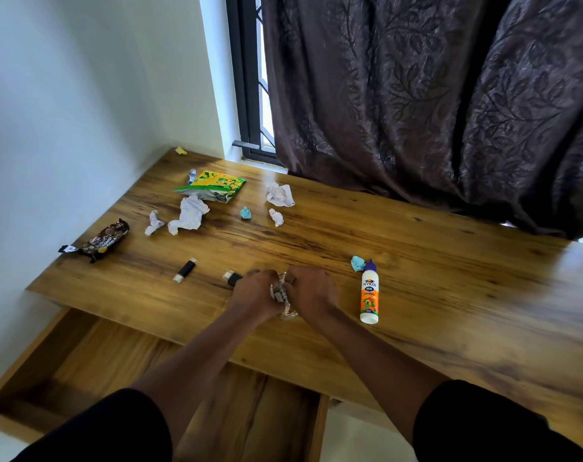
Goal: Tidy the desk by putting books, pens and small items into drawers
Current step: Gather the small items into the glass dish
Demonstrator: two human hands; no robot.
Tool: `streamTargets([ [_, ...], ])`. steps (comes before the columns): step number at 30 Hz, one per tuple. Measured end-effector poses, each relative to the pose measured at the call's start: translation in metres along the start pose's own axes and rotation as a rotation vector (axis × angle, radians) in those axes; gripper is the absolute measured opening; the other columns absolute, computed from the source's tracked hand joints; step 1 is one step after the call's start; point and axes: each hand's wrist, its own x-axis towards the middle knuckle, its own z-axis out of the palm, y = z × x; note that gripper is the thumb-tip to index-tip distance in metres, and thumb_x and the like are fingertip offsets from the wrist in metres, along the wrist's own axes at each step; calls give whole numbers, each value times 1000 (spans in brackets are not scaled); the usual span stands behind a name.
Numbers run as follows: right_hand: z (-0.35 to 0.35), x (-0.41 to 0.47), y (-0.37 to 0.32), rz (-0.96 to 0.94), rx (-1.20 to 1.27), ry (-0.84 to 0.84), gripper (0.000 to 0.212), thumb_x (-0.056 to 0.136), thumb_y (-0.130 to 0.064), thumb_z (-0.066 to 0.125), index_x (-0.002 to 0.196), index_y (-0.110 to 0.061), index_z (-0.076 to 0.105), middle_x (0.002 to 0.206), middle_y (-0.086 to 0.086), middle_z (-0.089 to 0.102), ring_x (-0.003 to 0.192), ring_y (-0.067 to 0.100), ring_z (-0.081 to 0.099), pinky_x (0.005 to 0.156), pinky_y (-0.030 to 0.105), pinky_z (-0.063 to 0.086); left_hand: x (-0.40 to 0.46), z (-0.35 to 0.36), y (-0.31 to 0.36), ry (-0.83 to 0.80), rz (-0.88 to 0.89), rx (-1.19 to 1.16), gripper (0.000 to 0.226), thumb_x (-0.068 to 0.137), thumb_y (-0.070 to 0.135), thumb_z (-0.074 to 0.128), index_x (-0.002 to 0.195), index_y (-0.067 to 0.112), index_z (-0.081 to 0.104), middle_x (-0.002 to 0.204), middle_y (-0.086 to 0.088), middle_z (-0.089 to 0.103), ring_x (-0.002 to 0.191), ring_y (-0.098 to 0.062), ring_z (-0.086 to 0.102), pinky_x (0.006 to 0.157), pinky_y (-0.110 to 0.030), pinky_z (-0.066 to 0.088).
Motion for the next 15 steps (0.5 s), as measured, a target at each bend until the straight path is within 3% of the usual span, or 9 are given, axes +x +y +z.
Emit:
streamTargets([
  [4,1,6,-1,-4,-46,-13,13,94,-36,62,97,-27,71,90,-5,69,84,17,65,66,30,52,3,-1,0,-5,18,6,44,66,42,89,101,22,70,102,2,71,101,-18,64,74,-31,49],
  [10,3,12,-3,-14,-138,-91,12,93,-33,61,101,-31,70,102,-2,70,94,22,65,76,33,54,6,-1,0,-12,-7,37,30,69,38,87,94,26,76,103,0,73,98,-15,66,68,-24,40],
  [15,5,14,-1,-13,-110,-100,10,94,-34,62,99,-32,70,102,-4,70,95,21,65,77,33,53,8,-6,0,-41,-15,63,47,69,43,89,107,18,74,103,1,74,100,-17,67,70,-26,44],
])
